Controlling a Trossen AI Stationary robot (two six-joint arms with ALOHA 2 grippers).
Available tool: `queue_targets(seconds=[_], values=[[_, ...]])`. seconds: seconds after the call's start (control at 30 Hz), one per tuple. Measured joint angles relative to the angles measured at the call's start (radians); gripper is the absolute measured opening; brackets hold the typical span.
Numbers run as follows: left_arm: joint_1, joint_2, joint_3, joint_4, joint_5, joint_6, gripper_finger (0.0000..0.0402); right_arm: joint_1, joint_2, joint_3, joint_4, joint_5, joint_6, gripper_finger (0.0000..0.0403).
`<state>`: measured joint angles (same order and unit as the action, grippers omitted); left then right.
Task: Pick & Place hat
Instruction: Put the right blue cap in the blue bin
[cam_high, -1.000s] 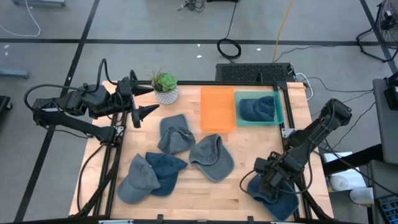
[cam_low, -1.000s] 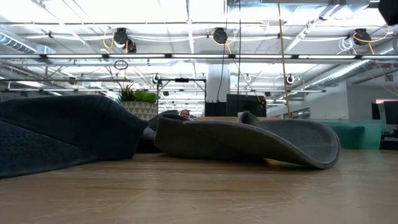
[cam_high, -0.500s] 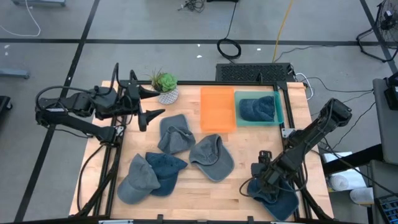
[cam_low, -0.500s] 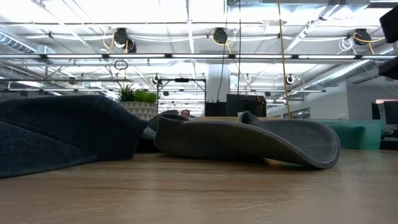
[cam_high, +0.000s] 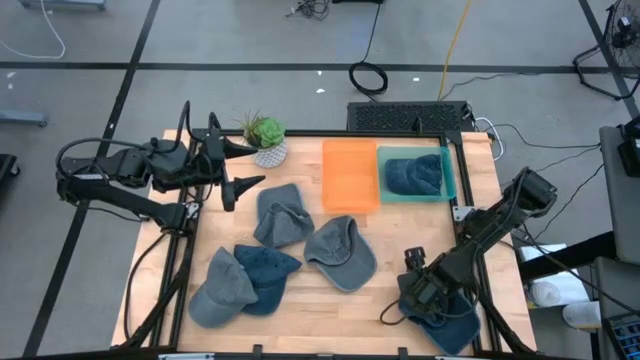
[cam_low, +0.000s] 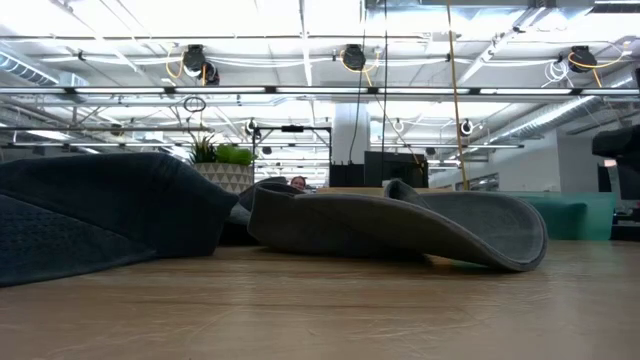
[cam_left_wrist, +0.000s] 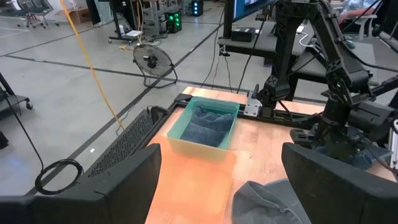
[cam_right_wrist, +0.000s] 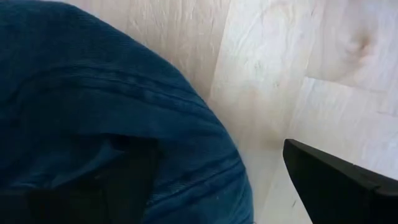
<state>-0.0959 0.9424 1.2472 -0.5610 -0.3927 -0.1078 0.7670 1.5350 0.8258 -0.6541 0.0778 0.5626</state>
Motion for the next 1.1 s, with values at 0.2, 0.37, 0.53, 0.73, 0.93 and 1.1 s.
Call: queue_targets(seconds=[0.2, 0.37, 0.53, 0.73, 0.93, 1.1], values=[[0.0, 0.0, 0.0, -0.002, -0.003, 0.0, 0.034, 0.0, 0.004, 0.001, -0.001, 0.004, -0.006, 0.031], [0.0, 0.0, 0.0, -0.016, -0.016, 0.0, 0.034, 0.0, 0.006, 0.001, 0.003, 0.001, -0.011, 0.0228], [0.0, 0.0, 0.0, -0.021, -0.016, -0.001, 0.034, 0.0, 0.006, 0.001, 0.016, -0.001, -0.003, 0.0126], [0.0, 0.0, 0.0, -0.021, -0.016, -0.001, 0.034, 0.0, 0.007, 0.001, 0.047, -0.002, 0.006, 0.0019], [0.0, 0.0, 0.0, -0.022, -0.025, -0.007, 0.034, -0.012, 0.004, 0.002, -0.003, -0.001, 0.011, 0.0016], [0.0, 0.0, 0.0, -0.03, -0.053, -0.026, 0.034, -0.039, -0.032, 0.004, -0.125, 0.056, 0.07, 0.001]])
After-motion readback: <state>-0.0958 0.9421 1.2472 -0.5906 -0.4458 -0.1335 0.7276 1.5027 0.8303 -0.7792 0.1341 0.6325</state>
